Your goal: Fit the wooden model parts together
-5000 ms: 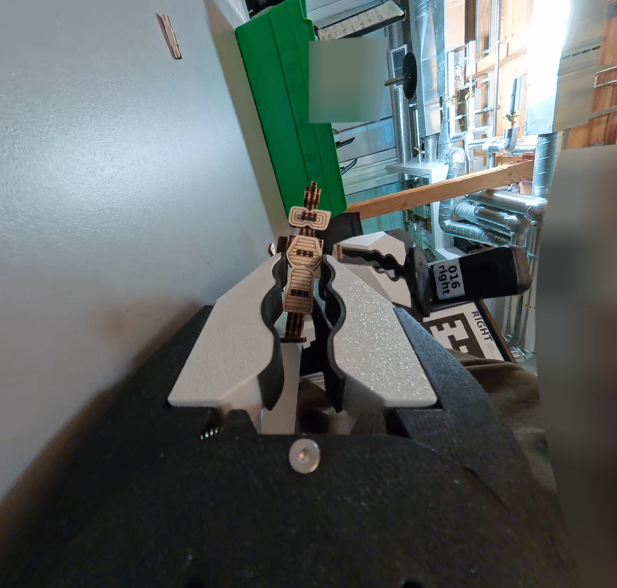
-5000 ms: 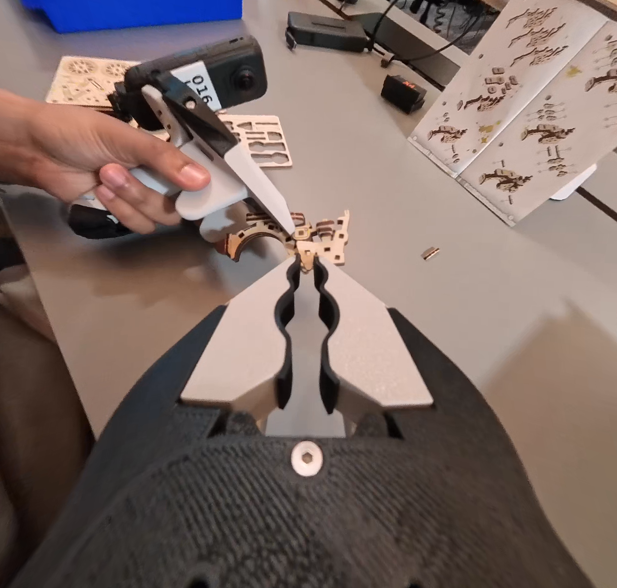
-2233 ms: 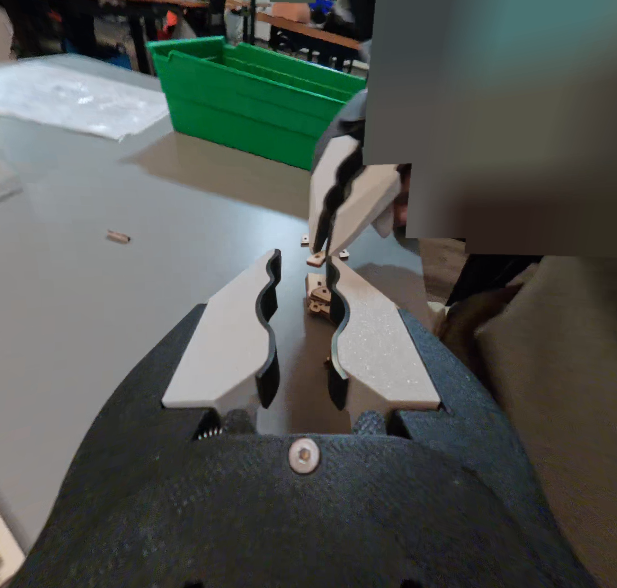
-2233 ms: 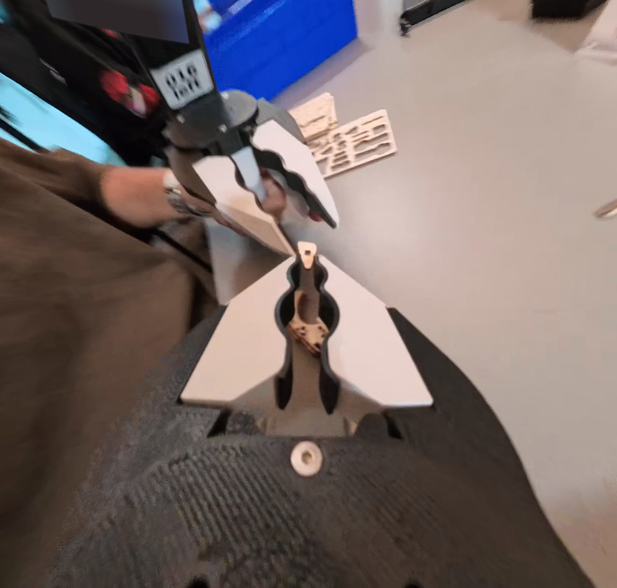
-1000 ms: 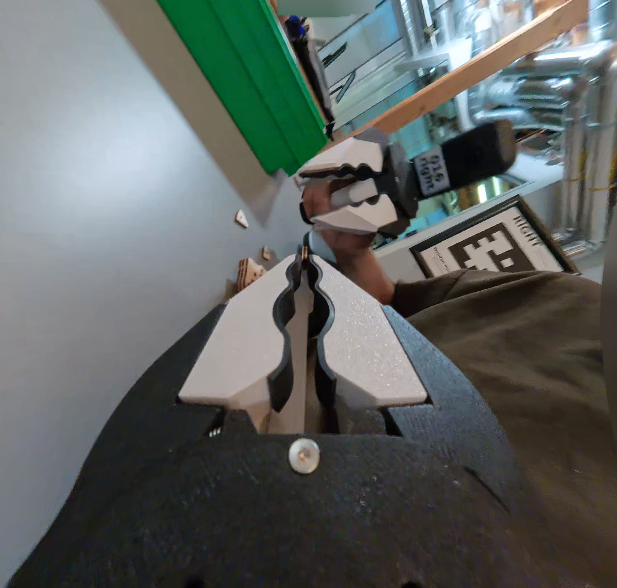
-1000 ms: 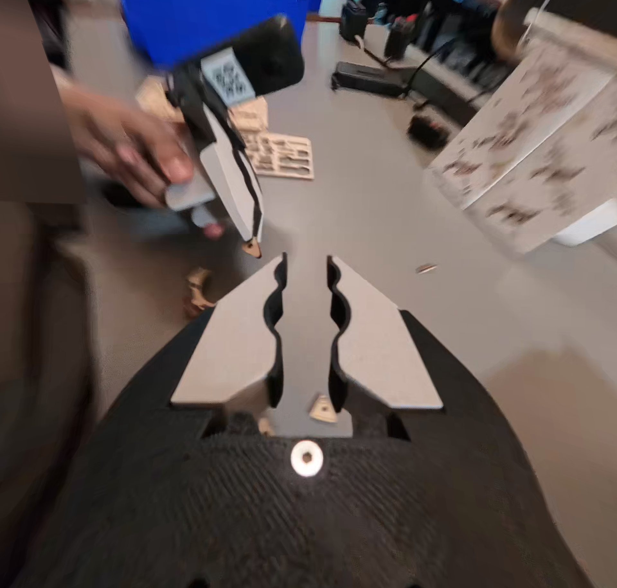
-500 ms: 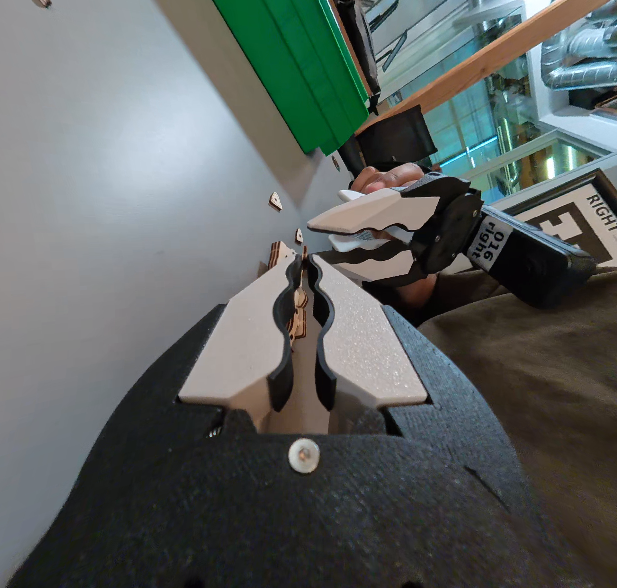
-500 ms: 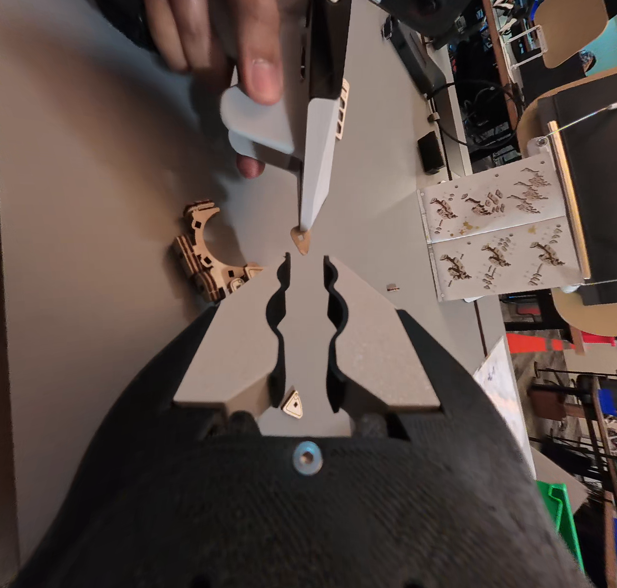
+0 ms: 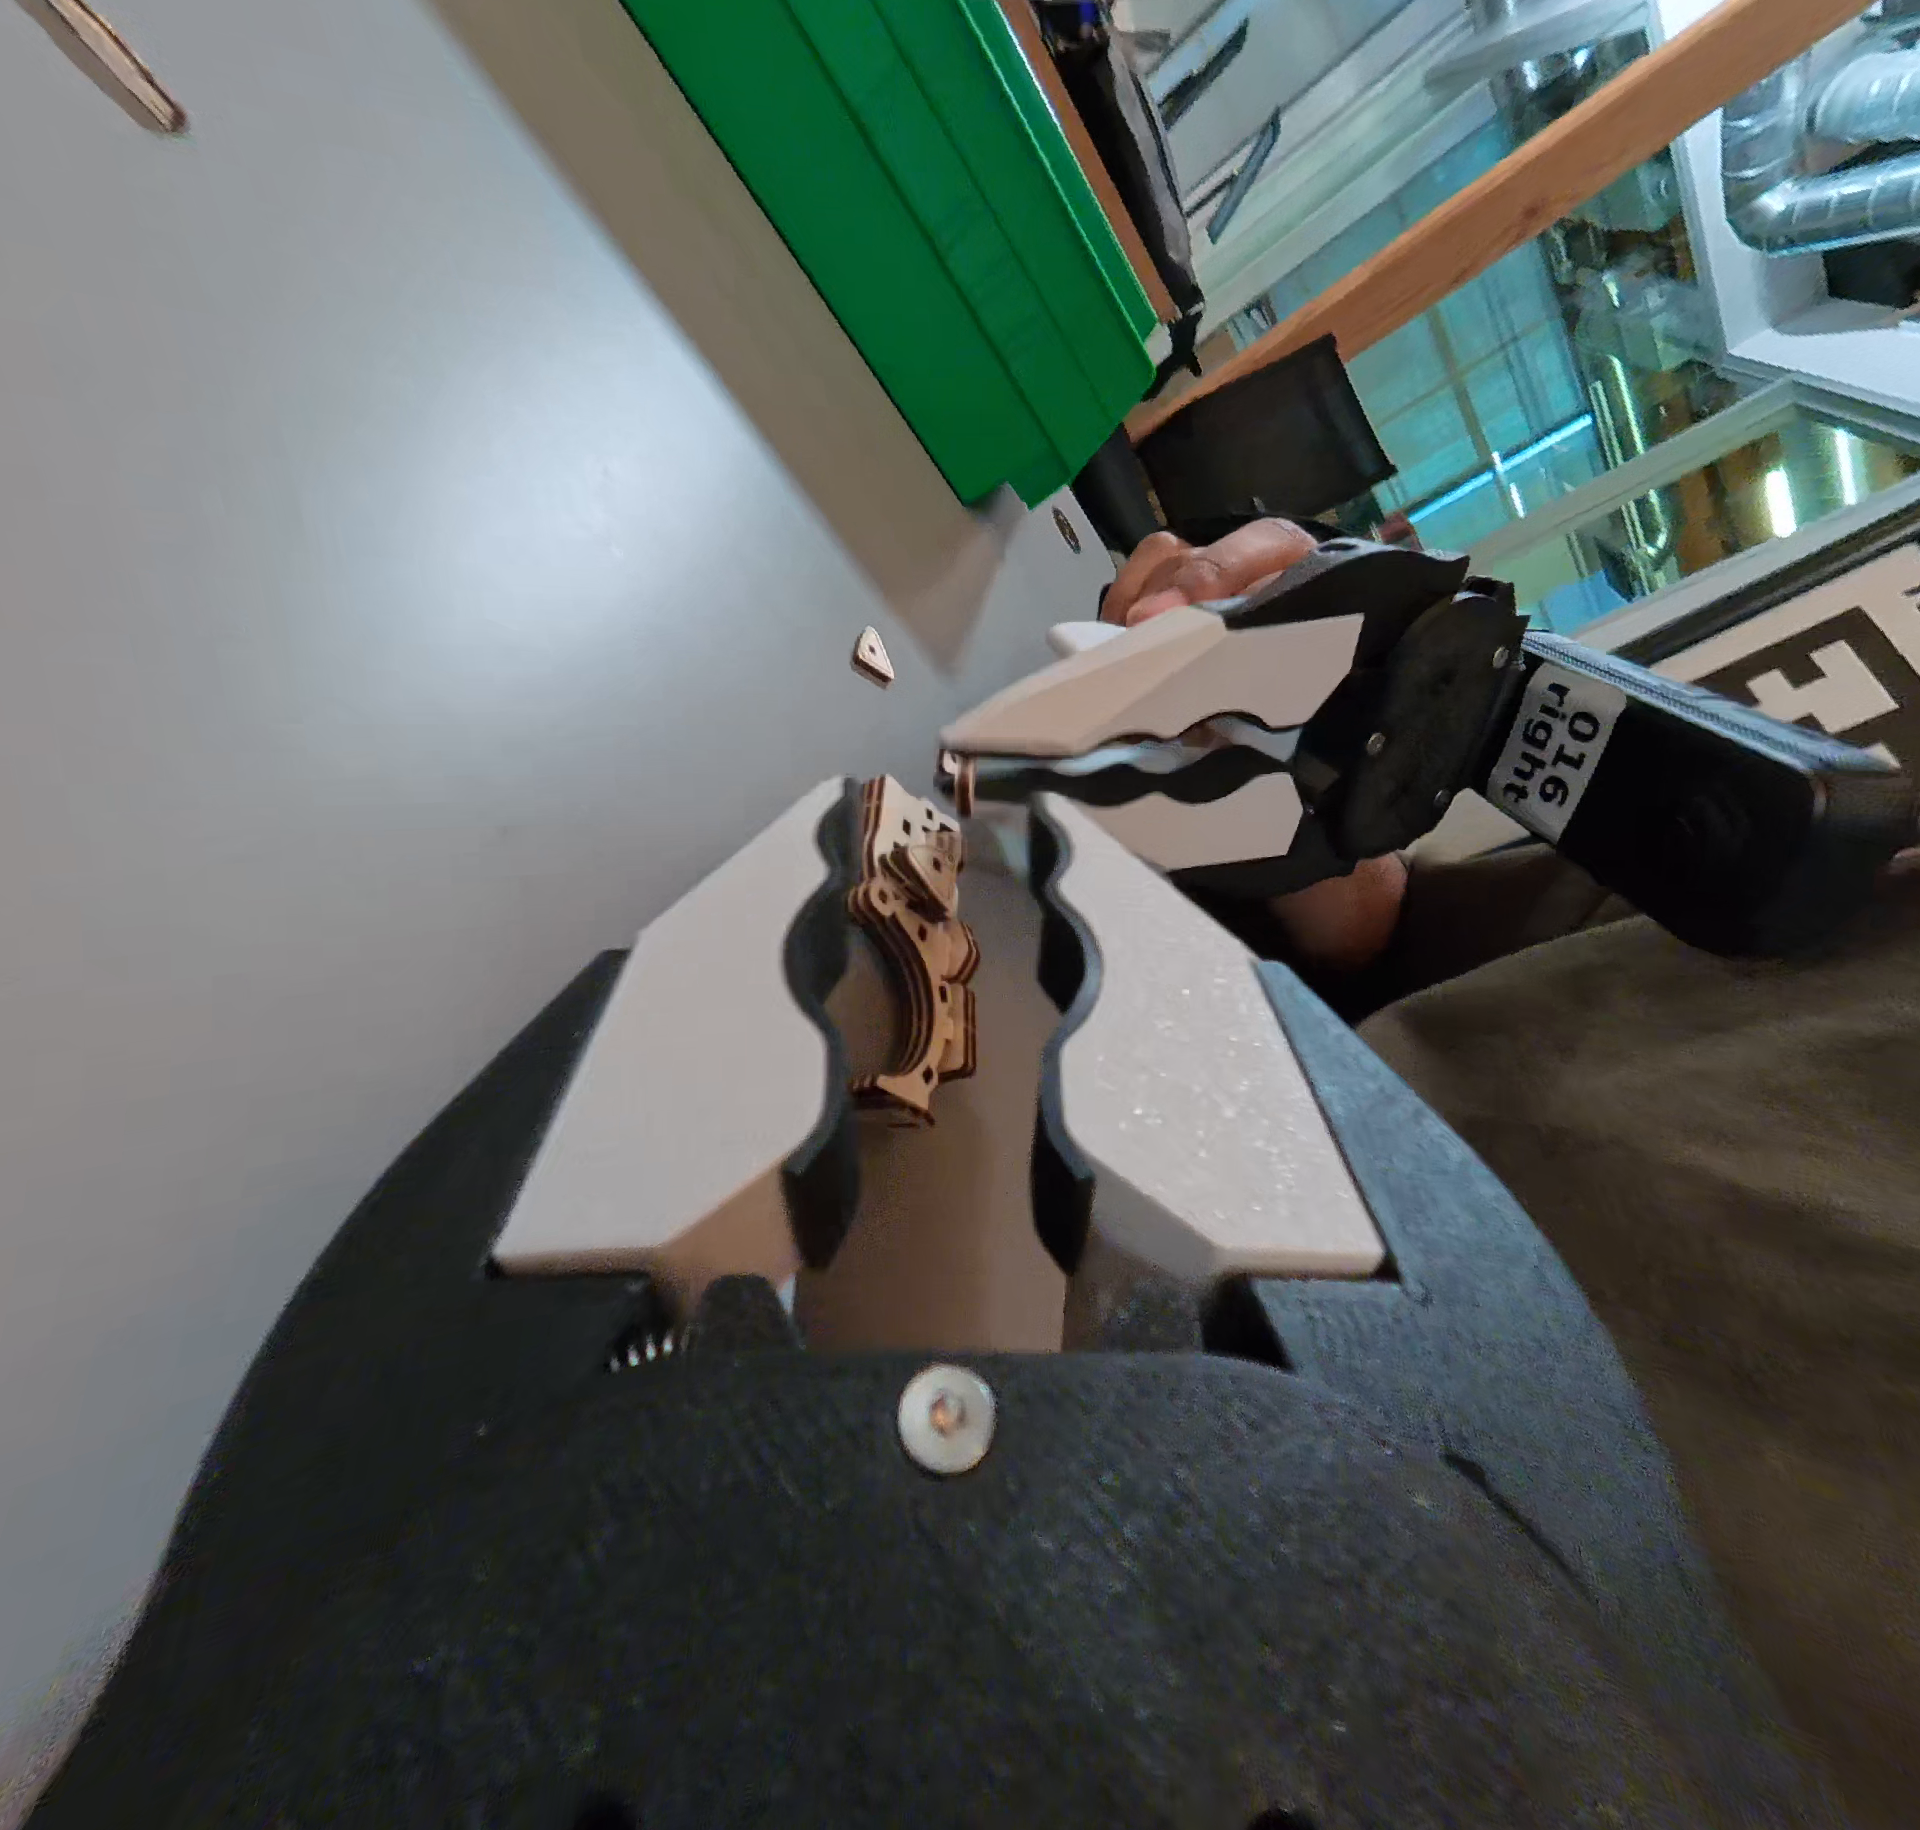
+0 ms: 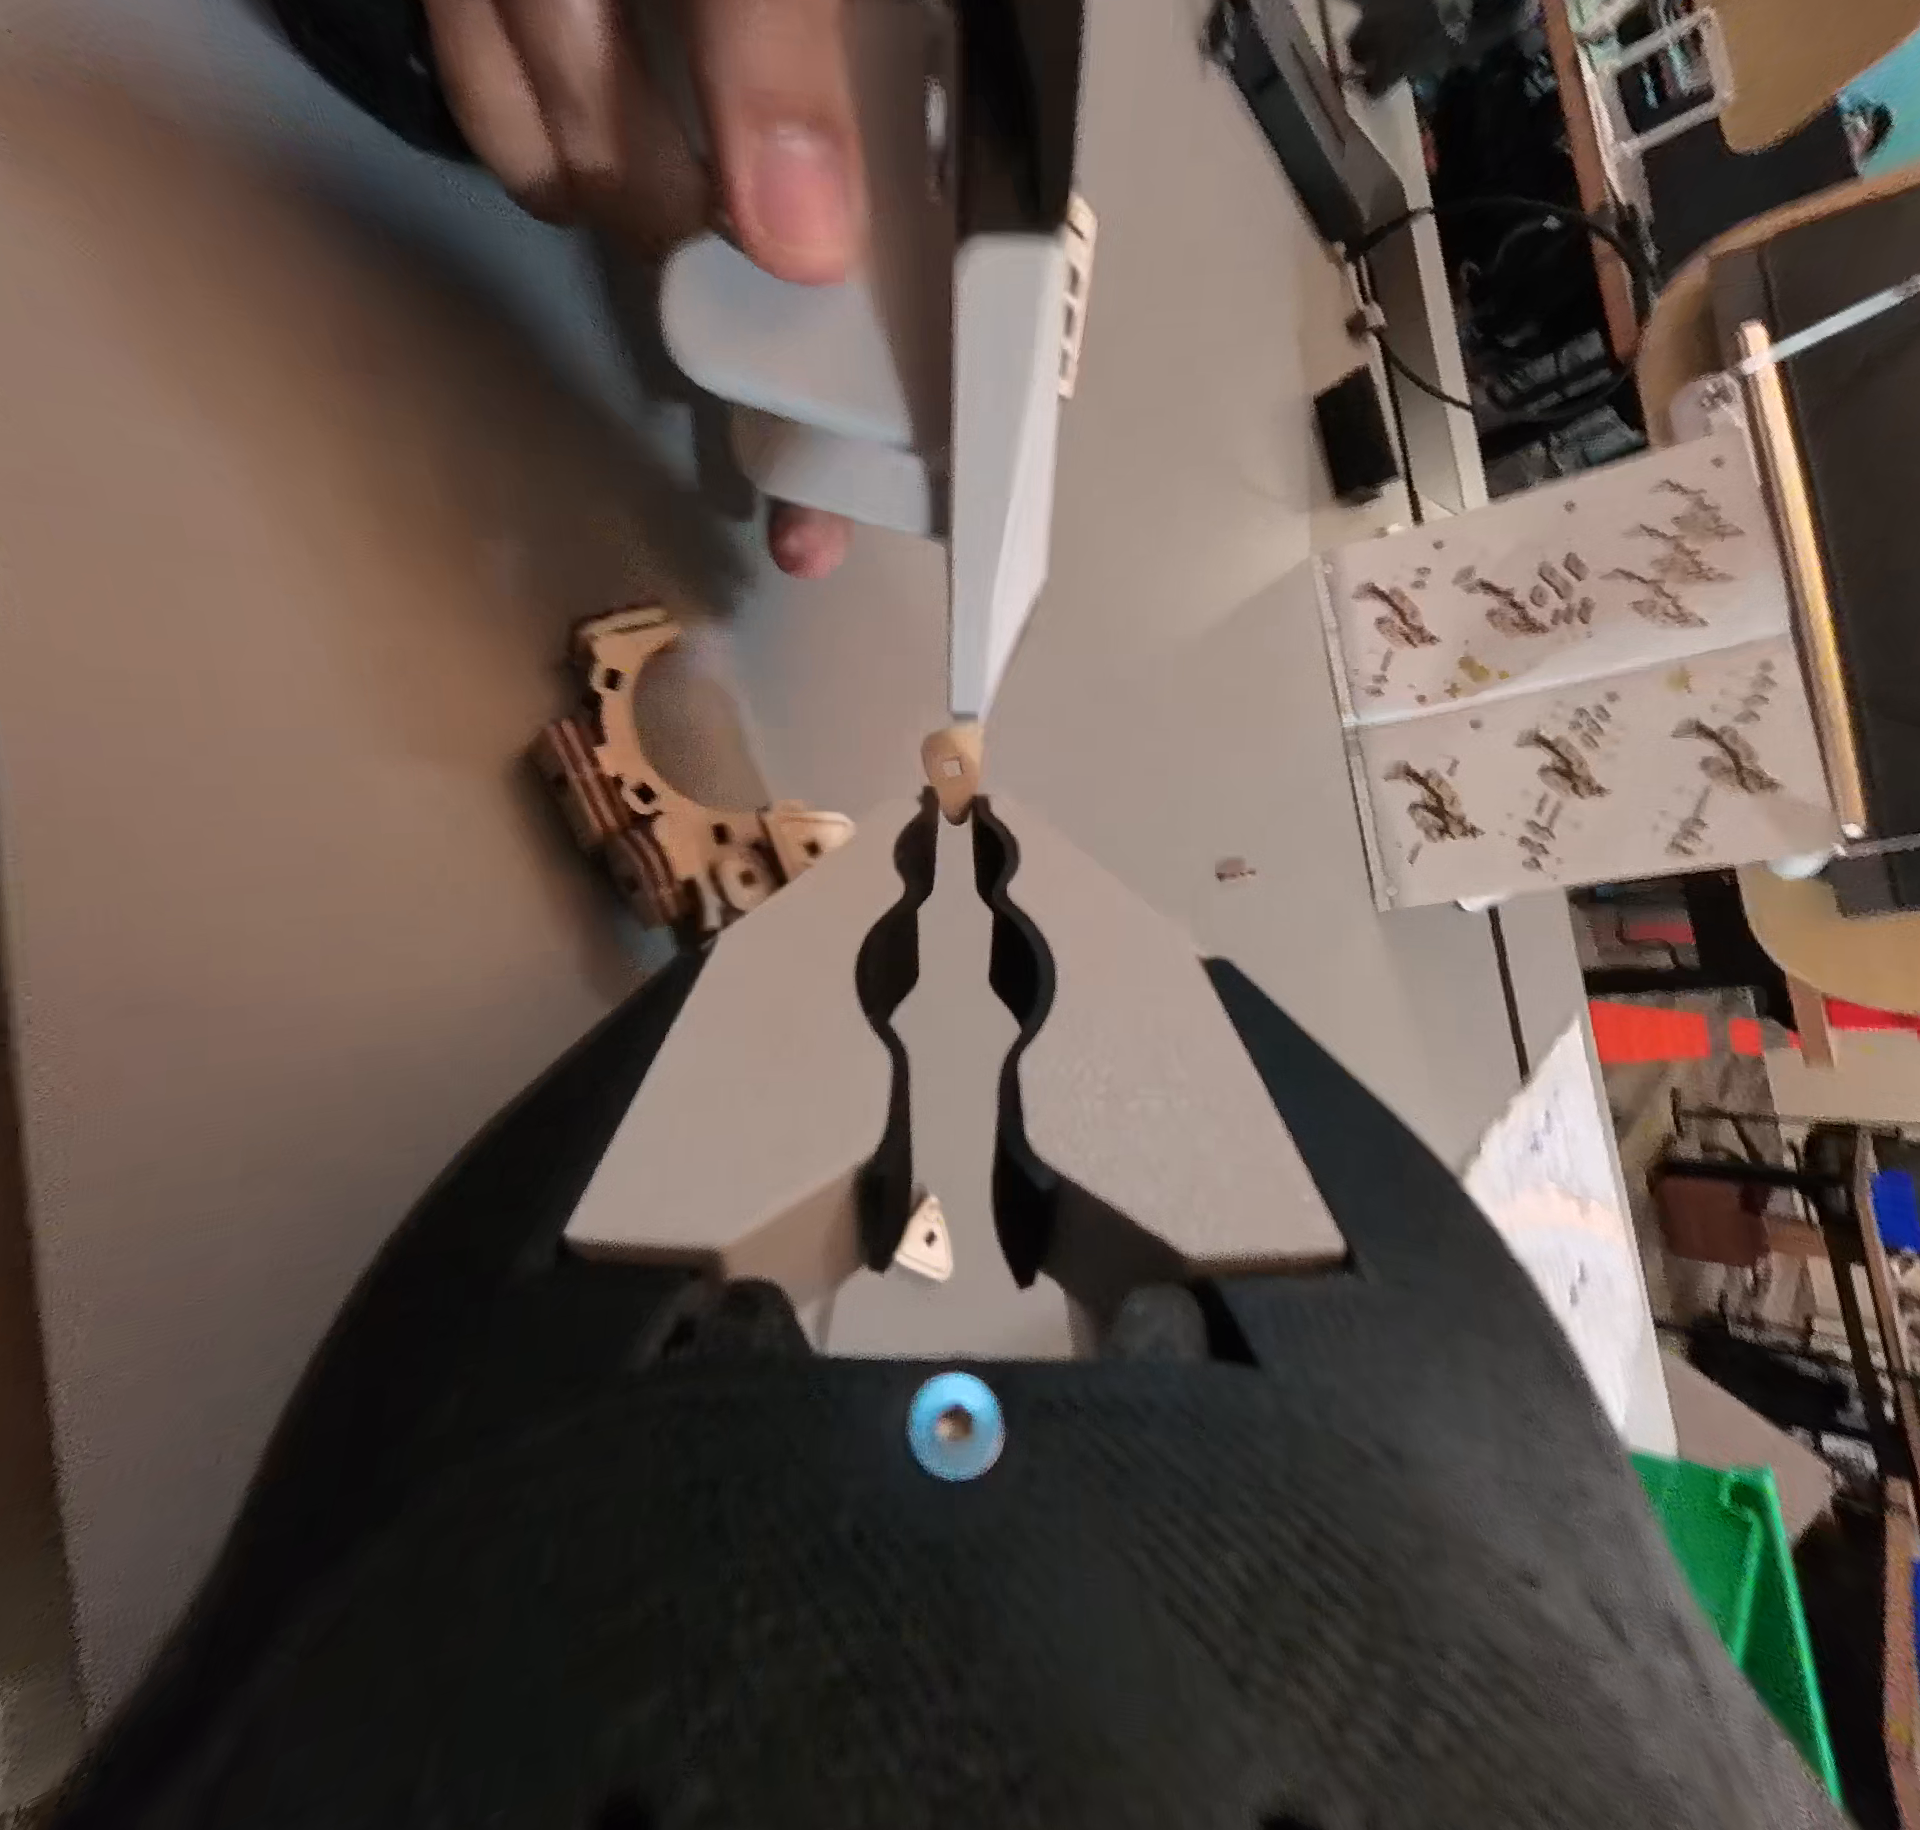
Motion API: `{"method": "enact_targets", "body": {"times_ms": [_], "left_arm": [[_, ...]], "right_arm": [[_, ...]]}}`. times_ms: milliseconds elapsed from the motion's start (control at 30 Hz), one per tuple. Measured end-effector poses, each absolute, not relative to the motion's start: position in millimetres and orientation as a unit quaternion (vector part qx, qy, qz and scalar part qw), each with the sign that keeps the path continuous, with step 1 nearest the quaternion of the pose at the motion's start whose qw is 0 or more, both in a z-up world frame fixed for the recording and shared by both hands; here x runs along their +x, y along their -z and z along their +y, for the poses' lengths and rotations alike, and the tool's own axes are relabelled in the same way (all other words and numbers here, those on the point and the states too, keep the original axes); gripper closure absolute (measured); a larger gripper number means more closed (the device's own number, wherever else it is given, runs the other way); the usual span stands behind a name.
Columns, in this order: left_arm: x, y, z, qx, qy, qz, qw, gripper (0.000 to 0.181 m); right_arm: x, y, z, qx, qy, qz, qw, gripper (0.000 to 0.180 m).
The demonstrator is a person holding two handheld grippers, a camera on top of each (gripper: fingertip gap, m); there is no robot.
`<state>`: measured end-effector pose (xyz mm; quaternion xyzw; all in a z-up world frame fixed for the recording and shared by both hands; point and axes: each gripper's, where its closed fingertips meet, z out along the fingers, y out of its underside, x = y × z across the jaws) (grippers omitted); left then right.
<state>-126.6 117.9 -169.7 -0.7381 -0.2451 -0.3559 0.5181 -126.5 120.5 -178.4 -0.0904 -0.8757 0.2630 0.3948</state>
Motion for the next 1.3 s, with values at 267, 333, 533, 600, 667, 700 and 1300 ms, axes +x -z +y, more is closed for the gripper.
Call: {"method": "enact_targets", "body": {"times_ms": [267, 333, 533, 600, 667, 700, 1300], "left_arm": [[-97, 191, 122, -0.871, 0.161, -0.104, 0.453, 0.118], [-89, 207, 122, -0.903, 0.102, -0.065, 0.412, 0.113], [-90, 223, 127, -0.923, -0.024, 0.012, 0.383, 0.11], [-90, 224, 128, -0.924, -0.019, 0.015, 0.382, 0.119], [-89, 223, 128, -0.922, -0.007, 0.014, 0.386, 0.137], [-91, 222, 128, -0.921, -0.004, 0.012, 0.389, 0.138], [-166, 113, 110, -0.429, 0.597, -0.376, 0.564, 0.143]], "right_arm": [[-154, 163, 179, -0.262, -0.3, -0.827, 0.397, 0.175], [-155, 162, 188, -0.287, -0.307, -0.817, 0.394, 0.175], [-148, 164, 192, -0.299, -0.303, -0.816, 0.392, 0.175], [-146, 165, 190, -0.295, -0.298, -0.818, 0.394, 0.175], [-145, 165, 188, -0.291, -0.295, -0.82, 0.396, 0.175], [-144, 165, 188, -0.29, -0.293, -0.82, 0.397, 0.175], [-142, 109, 148, -0.275, -0.401, -0.745, 0.456, 0.175]]}}
